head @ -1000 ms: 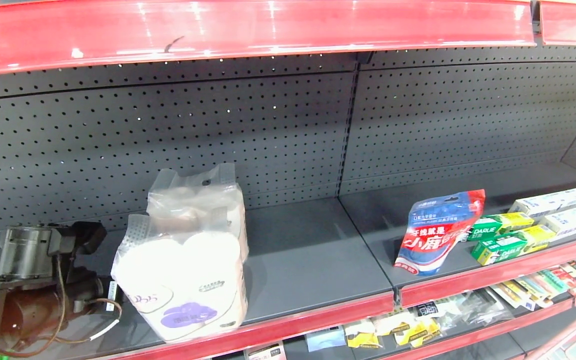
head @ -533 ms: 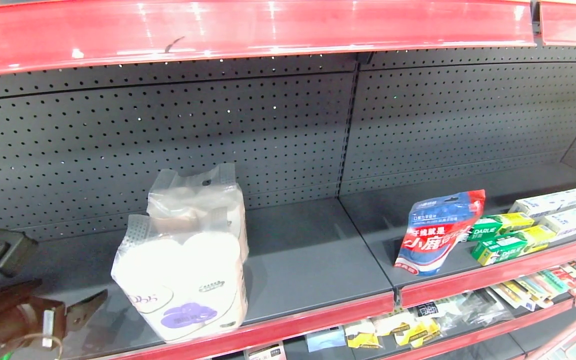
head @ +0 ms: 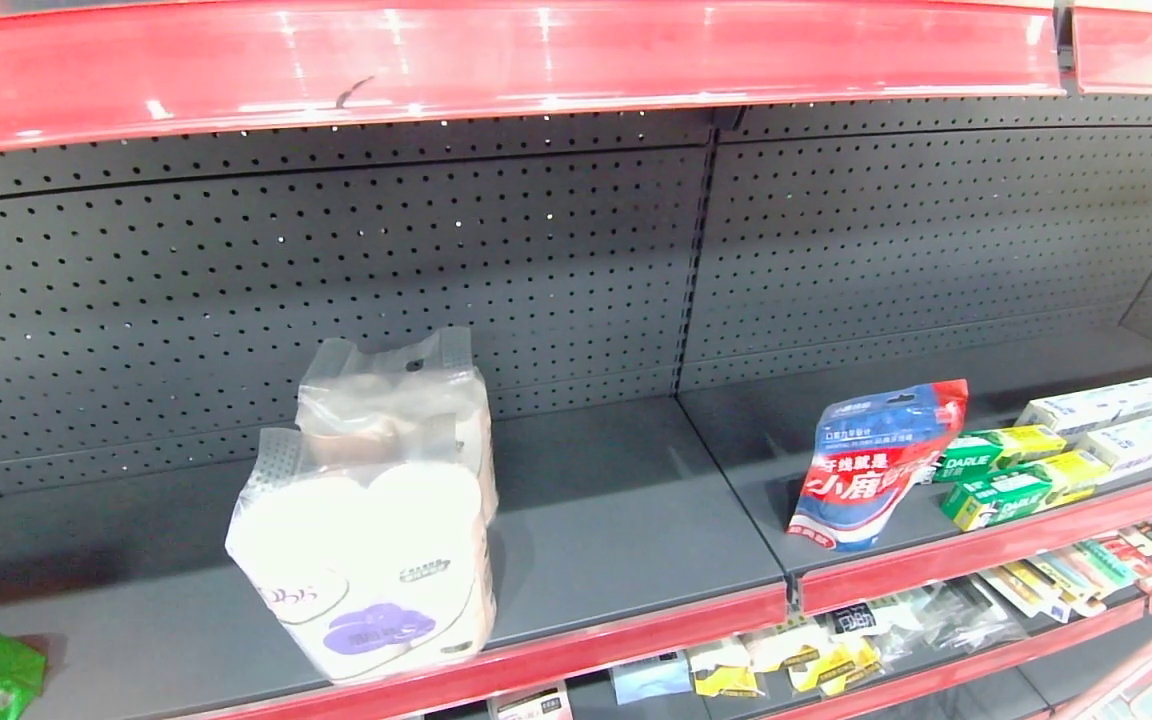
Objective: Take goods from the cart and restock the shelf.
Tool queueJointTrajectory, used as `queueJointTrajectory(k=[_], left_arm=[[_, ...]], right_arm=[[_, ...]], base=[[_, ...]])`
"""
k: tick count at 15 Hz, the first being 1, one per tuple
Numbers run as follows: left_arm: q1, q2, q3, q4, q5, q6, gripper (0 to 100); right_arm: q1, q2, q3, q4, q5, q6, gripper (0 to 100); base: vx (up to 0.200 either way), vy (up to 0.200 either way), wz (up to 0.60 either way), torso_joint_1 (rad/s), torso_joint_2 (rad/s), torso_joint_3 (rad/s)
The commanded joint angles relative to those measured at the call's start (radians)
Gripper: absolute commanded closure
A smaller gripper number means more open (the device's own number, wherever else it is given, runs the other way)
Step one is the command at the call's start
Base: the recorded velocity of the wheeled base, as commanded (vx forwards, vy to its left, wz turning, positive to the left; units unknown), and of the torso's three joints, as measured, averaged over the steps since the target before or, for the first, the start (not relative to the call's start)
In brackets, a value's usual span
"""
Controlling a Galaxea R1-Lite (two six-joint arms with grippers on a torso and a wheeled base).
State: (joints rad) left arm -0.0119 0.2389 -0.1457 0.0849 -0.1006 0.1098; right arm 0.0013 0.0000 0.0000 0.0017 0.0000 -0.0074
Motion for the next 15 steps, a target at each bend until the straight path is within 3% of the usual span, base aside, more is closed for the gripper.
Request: queueJointTrajectory(k=[1,2,3,4,5,6,7,9,10,11,12,13,15], left_arm=[[0.007,-0.221,0.054,0.056,0.068,-0.099,0],[0.009,-0.216,0.055,0.056,0.082,-0.099,0],[0.010,-0.239,0.057,0.055,0.147,-0.098,0],[0.010,-0.239,0.063,0.049,0.167,-0.098,0],[0.010,-0.239,0.112,-0.051,0.226,-0.099,0],[0.010,-0.239,0.146,-0.137,0.234,-0.099,0],[0.009,-0.239,0.146,-0.136,0.220,-0.094,0],[0.009,-0.239,0.146,-0.103,0.059,-0.079,0],[0.009,-0.239,0.146,-0.082,0.062,-0.073,0],[0.009,-0.239,0.144,-0.086,0.084,-0.119,0],[0.009,-0.239,0.144,-0.088,0.090,-0.130,0],[0.009,-0.239,0.146,-0.088,0.088,-0.108,0],[0.009,-0.239,0.146,-0.088,0.098,-0.108,0]], right_arm=[[0.000,0.002,0.000,0.000,0.000,0.000,0],[0.000,0.002,0.000,0.000,0.000,0.000,0],[0.000,0.002,0.000,0.000,0.000,0.000,0],[0.000,0.002,0.000,0.000,0.000,0.000,0],[0.000,0.002,0.000,0.000,0.000,0.000,0],[0.000,0.002,0.000,0.000,0.000,0.000,0],[0.000,0.002,0.000,0.000,0.000,0.000,0],[0.000,0.002,-0.002,0.000,0.000,0.000,0],[0.002,0.002,-0.002,0.000,0.000,0.000,0],[0.000,0.002,0.000,0.000,0.000,0.000,0],[0.000,0.002,0.000,0.000,0.000,-0.002,0],[0.002,0.002,0.000,0.000,0.000,-0.002,0],[0.002,0.002,0.000,0.000,0.002,-0.005,0]], base=[[0.000,0.000,0.00,0.000,0.00,0.000],[0.000,0.000,0.00,0.000,0.00,0.000],[0.000,0.000,0.00,0.000,0.00,0.000],[0.000,0.000,0.00,0.000,0.00,0.000],[0.000,0.000,0.00,0.000,0.00,0.000],[0.000,0.000,0.00,0.000,0.00,0.000],[0.000,0.000,0.00,0.000,0.00,0.000],[0.000,0.000,0.00,0.000,0.00,0.000],[0.000,0.000,0.00,0.000,0.00,0.000],[0.000,0.000,0.00,0.000,0.00,0.000],[0.000,0.000,0.00,0.000,0.00,0.000],[0.000,0.000,0.00,0.000,0.00,0.000],[0.000,0.000,0.00,0.000,0.00,0.000]])
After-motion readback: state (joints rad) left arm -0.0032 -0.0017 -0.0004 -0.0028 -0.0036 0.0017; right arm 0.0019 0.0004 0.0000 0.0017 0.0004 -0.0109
